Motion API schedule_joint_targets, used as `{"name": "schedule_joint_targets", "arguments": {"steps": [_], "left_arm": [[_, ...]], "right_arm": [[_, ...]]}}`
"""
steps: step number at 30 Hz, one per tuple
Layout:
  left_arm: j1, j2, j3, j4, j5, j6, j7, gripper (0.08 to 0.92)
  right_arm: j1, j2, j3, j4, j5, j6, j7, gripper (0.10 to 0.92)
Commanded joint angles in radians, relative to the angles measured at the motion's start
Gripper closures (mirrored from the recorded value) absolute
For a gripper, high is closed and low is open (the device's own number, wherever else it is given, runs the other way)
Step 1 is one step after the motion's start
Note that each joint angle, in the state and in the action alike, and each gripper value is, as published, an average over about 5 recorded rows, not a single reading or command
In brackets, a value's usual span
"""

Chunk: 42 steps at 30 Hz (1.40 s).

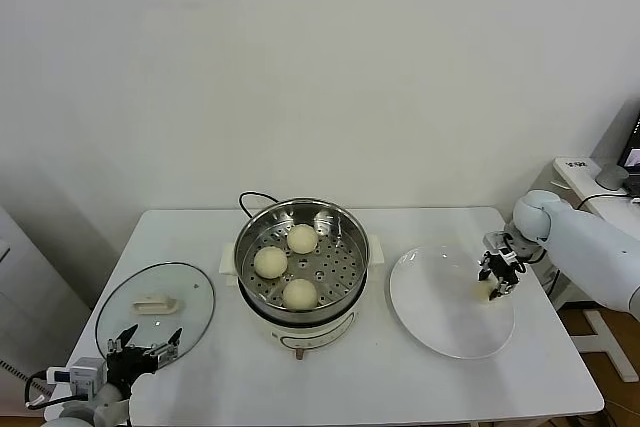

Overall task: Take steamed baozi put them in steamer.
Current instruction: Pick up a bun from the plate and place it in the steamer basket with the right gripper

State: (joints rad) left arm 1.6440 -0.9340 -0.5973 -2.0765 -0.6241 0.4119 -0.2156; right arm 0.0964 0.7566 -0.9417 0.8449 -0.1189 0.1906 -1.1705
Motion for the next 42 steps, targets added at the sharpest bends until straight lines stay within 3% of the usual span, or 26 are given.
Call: {"name": "schedule_joint_targets", "arguments": {"steps": [1, 12, 17, 23, 31, 42], "left_arm": [[0.001, -0.005, -0.001, -0.002, 0.005, 0.002, -0.001, 0.177], [0.007, -0.013, -0.003, -0.016, 0.016, 0.007, -0.003, 0.177], [0.007, -0.012, -0.002, -0.016, 0.018, 0.006, -0.003, 0.177], [0.005, -0.011, 0.001, -0.022, 0.019, 0.008, -0.002, 0.177], [0.006, -0.012, 0.004, -0.025, 0.019, 0.008, -0.002, 0.177], [0.002, -0.015, 0.007, -0.028, 0.023, 0.008, -0.002, 0.177]], "right_arm": [[0.105, -0.055, -0.125, 0.099, 0.15, -0.063, -0.016, 0.628], [0.585, -0.123, -0.556, 0.406, 0.6, -0.269, 0.067, 0.643], [0.753, -0.09, -0.677, 0.536, 0.777, -0.388, 0.136, 0.643], [0.853, 0.011, -0.734, 0.58, 0.936, -0.471, 0.2, 0.643], [0.879, 0.148, -0.722, 0.58, 1.072, -0.584, 0.293, 0.643], [0.835, 0.262, -0.701, 0.606, 1.136, -0.646, 0.383, 0.643]]}}
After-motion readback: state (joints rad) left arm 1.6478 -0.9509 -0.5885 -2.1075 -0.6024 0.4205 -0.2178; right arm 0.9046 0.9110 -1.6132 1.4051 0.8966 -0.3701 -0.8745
